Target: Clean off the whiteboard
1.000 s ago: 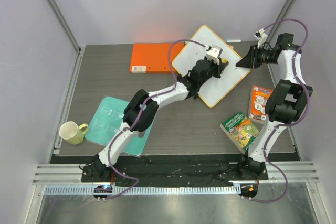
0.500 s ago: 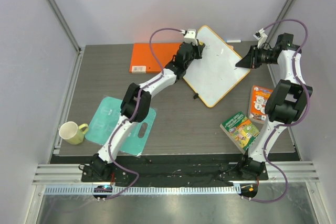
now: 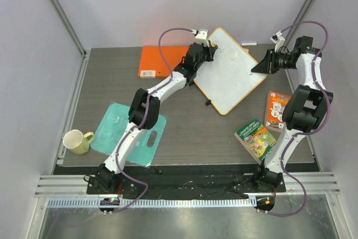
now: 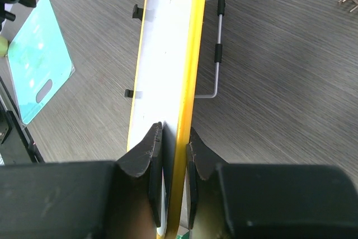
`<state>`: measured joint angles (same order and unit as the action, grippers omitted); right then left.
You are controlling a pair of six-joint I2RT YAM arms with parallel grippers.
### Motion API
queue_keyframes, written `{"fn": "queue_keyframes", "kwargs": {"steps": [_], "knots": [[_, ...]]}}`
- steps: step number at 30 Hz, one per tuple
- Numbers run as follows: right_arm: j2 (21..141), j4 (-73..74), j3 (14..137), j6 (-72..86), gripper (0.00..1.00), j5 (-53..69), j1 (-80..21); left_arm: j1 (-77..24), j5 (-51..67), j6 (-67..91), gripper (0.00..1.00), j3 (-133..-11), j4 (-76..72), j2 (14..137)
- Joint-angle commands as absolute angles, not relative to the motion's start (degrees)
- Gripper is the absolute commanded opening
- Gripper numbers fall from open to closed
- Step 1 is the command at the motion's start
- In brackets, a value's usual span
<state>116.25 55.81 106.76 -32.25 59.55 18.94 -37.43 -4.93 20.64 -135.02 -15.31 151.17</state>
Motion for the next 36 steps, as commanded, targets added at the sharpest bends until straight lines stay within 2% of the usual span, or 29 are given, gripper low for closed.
{"fn": "queue_keyframes", "kwargs": {"steps": [1, 11, 15, 16, 27, 36], "knots": [[115.7, 55.8, 107.1, -39.8, 0.01, 56.8, 17.2, -43.2, -1.8, 15.8, 0.0, -139.4, -13.4, 152.2], [115.8, 55.8, 107.2, -39.5, 0.01, 57.1, 17.2, -48.2, 3.2, 13.7, 0.0, -139.8, -13.0, 152.1], [116.1, 55.8, 107.7, -39.2, 0.01, 57.5, 17.2, -49.3, 0.4, 10.9, 0.0, -138.3, -13.2, 152.1], [116.1, 55.9, 107.6, -39.1, 0.01, 57.6, 17.2, -48.7, -3.6, 10.7, 0.0, -138.7, -13.0, 152.4], [115.4, 56.0, 106.9, -40.1, 0.01, 56.7, 17.2, -37.1, -8.6, 21.3, 0.0, -137.6, -13.1, 154.2], [115.7, 56.1, 106.9, -40.1, 0.01, 57.1, 17.3, -34.0, -1.6, 29.8, 0.0, -129.2, -12.9, 152.0]]}}
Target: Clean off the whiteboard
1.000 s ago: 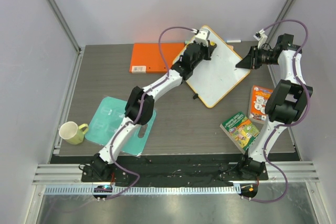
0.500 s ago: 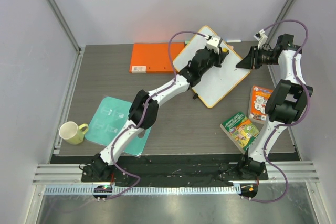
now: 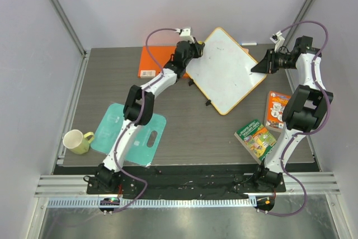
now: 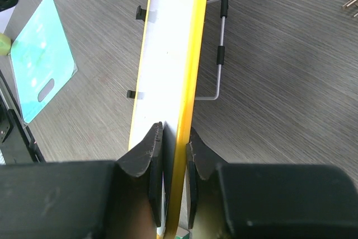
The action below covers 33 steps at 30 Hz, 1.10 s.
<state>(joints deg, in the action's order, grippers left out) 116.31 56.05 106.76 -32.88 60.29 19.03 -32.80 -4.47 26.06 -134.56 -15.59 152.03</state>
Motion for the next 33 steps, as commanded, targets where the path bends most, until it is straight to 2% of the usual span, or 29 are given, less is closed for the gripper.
{"fn": "queue_keyframes", "kwargs": {"steps": [1, 6, 16, 28, 33], "knots": [[115.6, 56.1, 106.8, -40.1, 0.01, 57.2, 17.2, -34.7, -0.8, 30.8, 0.0, -127.5, -14.2, 151.3], [115.1, 56.1, 106.3, -40.1, 0.01, 57.3, 17.3, -40.2, -0.9, 26.5, 0.0, -116.3, -19.9, 145.7], [114.3, 56.1, 105.7, -40.1, 0.01, 57.3, 17.4, -45.6, -1.1, 24.1, 0.0, -119.1, -22.3, 147.2], [113.4, 58.0, 105.6, -42.4, 0.01, 56.4, 17.4, -44.4, -9.3, 20.5, 0.0, -144.3, -18.6, 157.8], [113.0, 58.4, 105.8, -42.9, 0.01, 56.5, 17.4, -42.7, -11.5, 21.5, 0.0, -143.4, -14.9, 158.0]]}}
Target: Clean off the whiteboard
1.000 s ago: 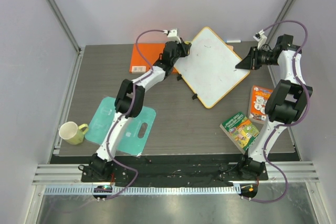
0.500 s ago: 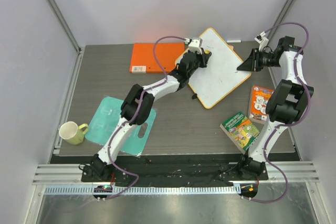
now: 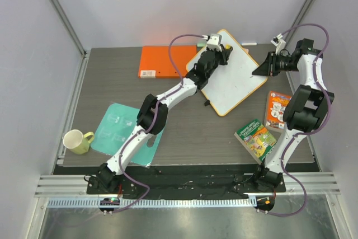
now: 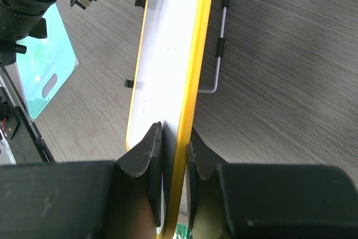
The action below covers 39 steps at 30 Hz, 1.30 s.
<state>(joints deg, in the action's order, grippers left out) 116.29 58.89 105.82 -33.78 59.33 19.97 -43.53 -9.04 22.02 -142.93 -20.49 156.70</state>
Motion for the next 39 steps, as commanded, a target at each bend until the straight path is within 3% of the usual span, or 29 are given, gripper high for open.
{"fn": "queue_keyframes", "kwargs": {"steps": [1, 12, 21, 25, 29, 39], "knots": [[113.0, 58.4, 105.8, -42.9, 0.01, 56.7, 17.4, -42.5, -11.7, 22.2, 0.0, -140.9, -14.6, 157.6], [112.3, 58.9, 105.6, -43.0, 0.01, 56.7, 17.4, -36.0, -10.3, 34.2, 0.0, -130.4, -0.9, 151.4], [112.5, 58.9, 106.0, -42.4, 0.01, 57.2, 17.3, -38.0, -1.9, 28.2, 0.0, -121.4, -10.1, 146.3], [112.2, 58.9, 105.6, -42.5, 0.01, 57.0, 17.2, -42.4, -5.4, 20.1, 0.0, -126.0, -10.1, 147.3], [112.1, 58.9, 105.6, -42.5, 0.01, 56.8, 17.3, -42.7, -2.8, 22.3, 0.0, -137.0, -6.8, 152.0], [112.6, 58.9, 105.8, -42.6, 0.01, 56.9, 17.3, -43.2, -8.1, 21.1, 0.0, -143.1, -7.7, 154.8]]}}
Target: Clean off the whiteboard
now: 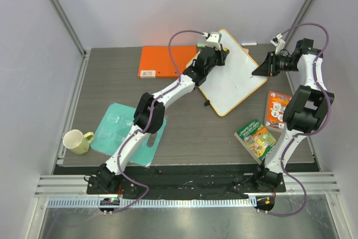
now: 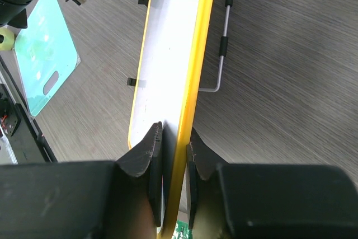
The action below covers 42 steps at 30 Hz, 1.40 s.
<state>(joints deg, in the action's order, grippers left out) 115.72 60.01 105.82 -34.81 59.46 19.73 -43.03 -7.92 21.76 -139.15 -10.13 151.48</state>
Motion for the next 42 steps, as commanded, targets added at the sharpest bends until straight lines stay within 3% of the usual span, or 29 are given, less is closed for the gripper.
{"fn": "queue_keyframes", "kwargs": {"steps": [1, 13, 21, 29, 42], "knots": [[112.5, 58.9, 105.7, -42.7, 0.01, 56.9, 17.3, -43.0, -8.4, 21.2, 0.0, -143.3, -7.9, 155.0], [112.8, 59.1, 105.7, -42.7, 0.01, 57.2, 17.3, -35.9, -10.5, 28.1, 0.0, -137.7, -5.3, 153.2], [113.1, 59.1, 105.5, -42.5, 0.01, 57.7, 17.2, -39.9, -3.1, 25.7, 0.0, -136.1, -9.1, 152.7], [112.3, 59.1, 105.2, -42.6, 0.01, 57.1, 17.3, -46.1, -4.9, 15.1, 0.0, -144.9, -6.7, 155.1], [112.3, 59.1, 105.2, -42.4, 0.01, 57.7, 17.3, -44.0, -9.8, 15.5, 0.0, -140.9, -5.4, 153.8]]}}
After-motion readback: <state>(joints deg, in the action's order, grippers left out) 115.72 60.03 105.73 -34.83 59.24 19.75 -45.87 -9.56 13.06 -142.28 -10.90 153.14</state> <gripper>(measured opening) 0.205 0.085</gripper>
